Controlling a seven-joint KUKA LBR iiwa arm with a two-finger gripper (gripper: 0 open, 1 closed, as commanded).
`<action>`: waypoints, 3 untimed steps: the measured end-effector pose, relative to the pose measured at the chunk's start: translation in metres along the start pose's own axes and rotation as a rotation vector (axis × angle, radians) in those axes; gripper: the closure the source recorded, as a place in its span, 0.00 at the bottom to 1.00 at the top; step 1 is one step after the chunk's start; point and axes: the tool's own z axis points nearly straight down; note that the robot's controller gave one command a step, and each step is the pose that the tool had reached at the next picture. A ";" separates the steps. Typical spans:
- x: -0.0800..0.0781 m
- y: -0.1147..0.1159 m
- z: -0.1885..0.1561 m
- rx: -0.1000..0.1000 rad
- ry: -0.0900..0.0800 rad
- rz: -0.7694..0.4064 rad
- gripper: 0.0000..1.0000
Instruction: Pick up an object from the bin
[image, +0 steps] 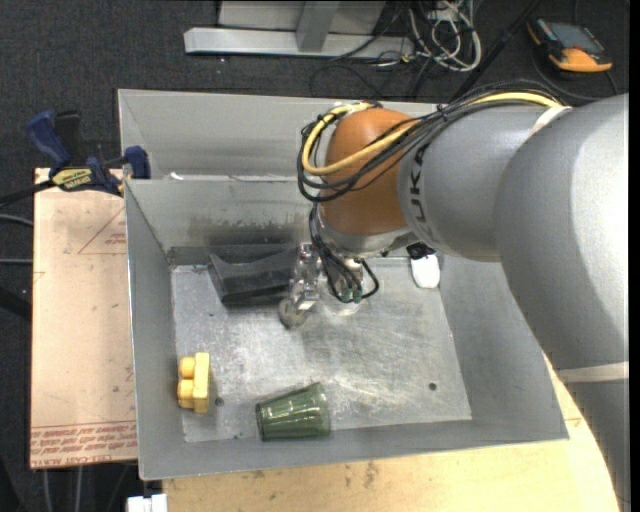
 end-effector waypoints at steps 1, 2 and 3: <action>0.000 0.000 0.000 0.000 0.000 -0.001 1.00; -0.025 0.022 0.008 0.008 0.015 -0.031 1.00; -0.024 0.022 0.008 0.004 0.010 -0.029 1.00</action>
Offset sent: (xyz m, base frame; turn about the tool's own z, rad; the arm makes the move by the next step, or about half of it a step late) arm 0.0277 0.0302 -0.0284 -0.0396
